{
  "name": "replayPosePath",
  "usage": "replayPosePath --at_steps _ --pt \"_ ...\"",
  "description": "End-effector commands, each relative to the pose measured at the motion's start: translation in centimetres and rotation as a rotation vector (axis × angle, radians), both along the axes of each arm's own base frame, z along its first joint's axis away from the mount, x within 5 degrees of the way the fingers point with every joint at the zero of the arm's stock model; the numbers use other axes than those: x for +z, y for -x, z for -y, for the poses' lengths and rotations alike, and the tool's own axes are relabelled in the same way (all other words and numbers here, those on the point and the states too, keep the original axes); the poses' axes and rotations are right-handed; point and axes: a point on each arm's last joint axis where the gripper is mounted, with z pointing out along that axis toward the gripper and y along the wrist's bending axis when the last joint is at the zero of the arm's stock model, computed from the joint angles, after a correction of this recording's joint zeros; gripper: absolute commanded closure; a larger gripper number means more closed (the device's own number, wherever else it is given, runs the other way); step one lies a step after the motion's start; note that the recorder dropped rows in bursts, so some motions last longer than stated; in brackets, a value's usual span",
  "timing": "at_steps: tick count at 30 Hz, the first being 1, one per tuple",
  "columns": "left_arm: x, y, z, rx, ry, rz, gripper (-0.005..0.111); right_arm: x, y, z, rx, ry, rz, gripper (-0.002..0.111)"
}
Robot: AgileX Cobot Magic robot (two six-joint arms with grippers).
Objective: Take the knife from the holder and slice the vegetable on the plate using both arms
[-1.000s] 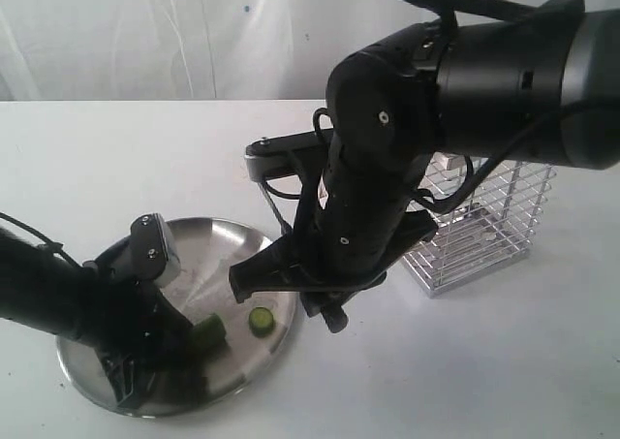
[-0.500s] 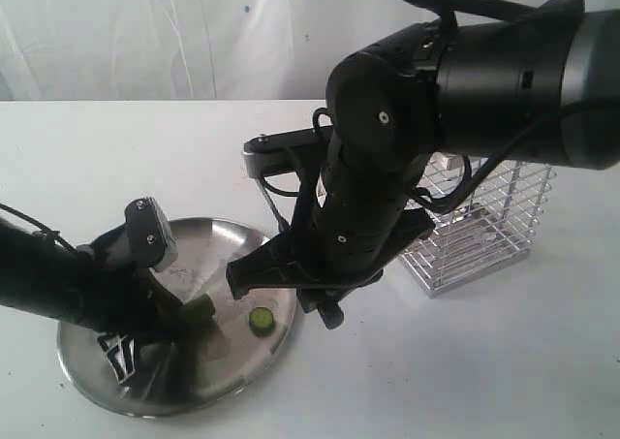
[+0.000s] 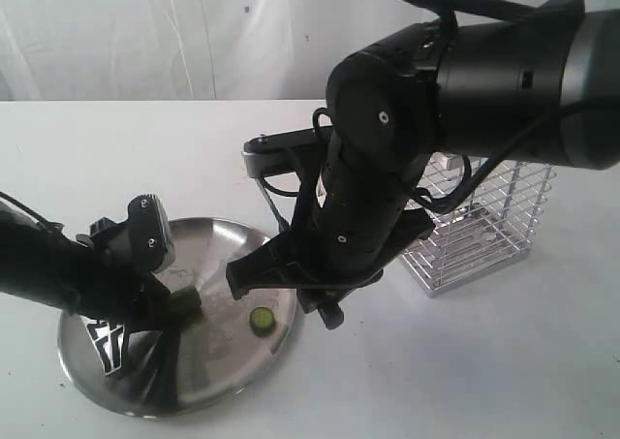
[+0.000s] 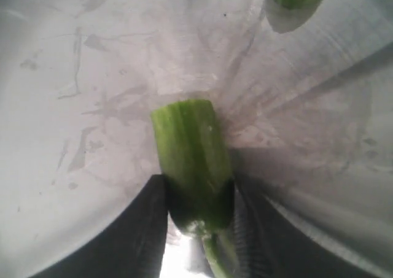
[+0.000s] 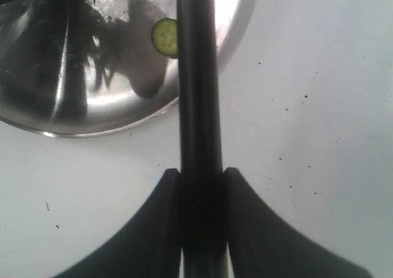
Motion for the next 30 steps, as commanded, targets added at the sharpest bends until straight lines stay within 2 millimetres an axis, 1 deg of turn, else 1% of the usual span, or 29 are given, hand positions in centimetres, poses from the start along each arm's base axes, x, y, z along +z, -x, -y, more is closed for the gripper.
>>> replayPosePath --at_steps 1,4,6,8,11,15,18,20,21,23,24,25,26,30 --pt "-0.4 0.1 0.3 -0.121 -0.032 0.036 0.090 0.4 0.0 0.3 0.005 -0.005 0.012 0.108" --pt "-0.2 0.1 0.3 -0.108 -0.022 0.039 0.054 0.4 0.0 0.2 0.005 -0.007 0.013 0.108" --pt "-0.2 0.0 0.3 -0.101 -0.018 0.037 0.042 0.4 -0.1 0.2 0.005 -0.012 0.018 0.108" --pt "0.2 0.0 0.3 -0.081 -0.002 0.046 0.038 0.4 -0.1 0.2 0.005 -0.016 0.022 0.108" --pt "1.5 0.0 0.3 -0.060 0.013 0.090 0.038 0.5 -0.2 0.1 0.005 -0.029 0.034 0.108" --pt "3.9 0.1 -0.3 0.037 0.018 0.171 0.038 0.5 -0.2 0.1 0.005 -0.029 0.034 0.108" --pt "6.3 0.1 -1.2 0.124 -0.021 0.286 0.038 0.5 -0.1 0.0 0.024 -0.036 0.025 0.108" --pt "7.7 0.2 -1.8 0.174 -0.042 0.353 0.041 0.5 0.4 -0.3 0.063 -0.062 -0.016 0.108" --pt "8.3 0.3 -2.1 0.226 -0.037 0.376 0.046 0.5 0.8 -0.5 0.090 -0.084 -0.055 0.108" --pt "9.2 0.3 -2.8 0.389 0.022 0.383 0.063 0.3 1.6 -1.1 0.135 -0.133 -0.146 0.108" --pt "9.3 0.3 -3.2 0.492 0.061 0.372 0.078 0.2 1.9 -1.3 0.153 -0.148 -0.186 0.108" --pt "9.3 0.2 -3.6 0.581 0.097 0.359 0.095 -0.1 2.1 -1.5 0.158 -0.151 -0.212 0.108" --pt "9.2 0.1 -4.0 0.635 0.131 0.338 0.106 -0.5 2.2 -1.8 0.159 -0.148 -0.231 0.108" --pt "7.8 -0.5 -5.0 0.789 0.272 0.205 0.107 -2.3 2.3 -2.7 0.167 -0.110 -0.287 0.108"
